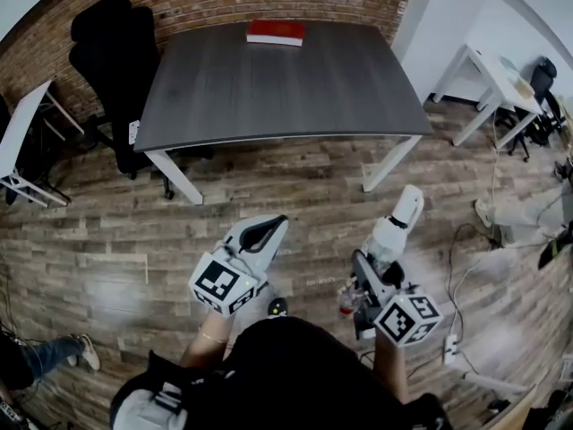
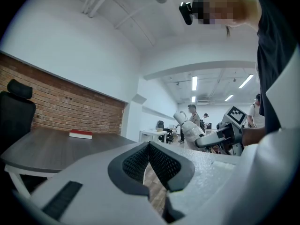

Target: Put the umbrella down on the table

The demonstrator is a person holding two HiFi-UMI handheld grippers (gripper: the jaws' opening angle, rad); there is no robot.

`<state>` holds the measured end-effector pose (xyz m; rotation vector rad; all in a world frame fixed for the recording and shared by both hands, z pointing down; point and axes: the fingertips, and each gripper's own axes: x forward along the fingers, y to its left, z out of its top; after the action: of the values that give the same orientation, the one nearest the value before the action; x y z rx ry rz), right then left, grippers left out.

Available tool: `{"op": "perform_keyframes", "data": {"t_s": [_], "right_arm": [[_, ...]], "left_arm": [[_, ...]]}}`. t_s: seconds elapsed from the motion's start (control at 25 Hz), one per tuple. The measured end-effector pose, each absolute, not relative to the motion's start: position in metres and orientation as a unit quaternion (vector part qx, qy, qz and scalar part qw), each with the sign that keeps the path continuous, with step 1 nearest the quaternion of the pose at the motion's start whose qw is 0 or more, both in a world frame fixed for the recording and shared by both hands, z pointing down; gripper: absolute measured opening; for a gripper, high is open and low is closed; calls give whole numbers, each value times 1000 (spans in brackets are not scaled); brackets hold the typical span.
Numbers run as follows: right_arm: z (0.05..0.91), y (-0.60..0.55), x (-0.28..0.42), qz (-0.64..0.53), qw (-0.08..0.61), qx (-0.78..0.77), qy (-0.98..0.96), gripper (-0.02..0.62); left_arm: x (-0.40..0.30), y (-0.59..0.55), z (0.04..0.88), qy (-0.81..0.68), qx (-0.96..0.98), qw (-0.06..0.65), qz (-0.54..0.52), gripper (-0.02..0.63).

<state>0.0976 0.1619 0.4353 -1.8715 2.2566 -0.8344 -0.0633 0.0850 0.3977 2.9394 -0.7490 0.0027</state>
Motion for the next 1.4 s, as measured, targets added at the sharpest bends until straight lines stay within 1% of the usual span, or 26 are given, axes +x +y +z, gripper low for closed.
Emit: {"op": "perform_keyframes", "data": {"t_s": [0.2,0.44,0.92,1.4], "right_arm": [[436,139,87,-270,50,-612,742,293],[441,117,74,-277,50,-602,747,291],[434,25,96,-271,47,-556,784,291],[445,-77,124,-287,48,-508,810,291]], "left_arm": [[-75,66,393,-247,968,36,1,-3],[-89,48,400,-262,964,46,4,-3],[-83,-14,393,-320,946,44,10,-3],[-58,-93,392,-372,927,40,26,-3]]}}
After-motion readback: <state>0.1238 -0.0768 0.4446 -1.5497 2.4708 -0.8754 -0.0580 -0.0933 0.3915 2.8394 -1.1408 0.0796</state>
